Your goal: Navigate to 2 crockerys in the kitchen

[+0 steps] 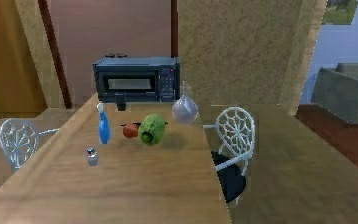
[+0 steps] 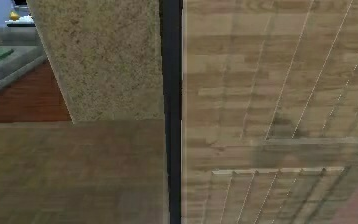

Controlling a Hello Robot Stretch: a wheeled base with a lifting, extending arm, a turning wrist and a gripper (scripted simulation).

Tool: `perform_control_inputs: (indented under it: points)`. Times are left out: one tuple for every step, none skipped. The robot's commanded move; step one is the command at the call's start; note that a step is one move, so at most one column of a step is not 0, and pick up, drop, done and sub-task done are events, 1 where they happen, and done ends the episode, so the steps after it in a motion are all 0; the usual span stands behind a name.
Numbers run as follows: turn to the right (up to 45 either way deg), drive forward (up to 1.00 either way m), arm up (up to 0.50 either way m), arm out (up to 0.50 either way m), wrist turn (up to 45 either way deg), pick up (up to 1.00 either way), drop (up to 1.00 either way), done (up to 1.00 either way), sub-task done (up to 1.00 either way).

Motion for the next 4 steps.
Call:
perform_control_inputs:
  points:
    - [0.0, 0.15, 0.0, 0.0, 0.0, 0.0, 0.0, 0.0, 0.0]
    - [-45.0, 0.0, 0.0, 0.0, 0.0, 0.0, 0.0, 0.0, 0.0]
    - [-45.0, 0.0, 0.0, 0.0, 0.0, 0.0, 0.0, 0.0, 0.0]
    - [0.0, 0.75, 0.0, 0.0, 0.0, 0.0, 0.0, 0.0, 0.0]
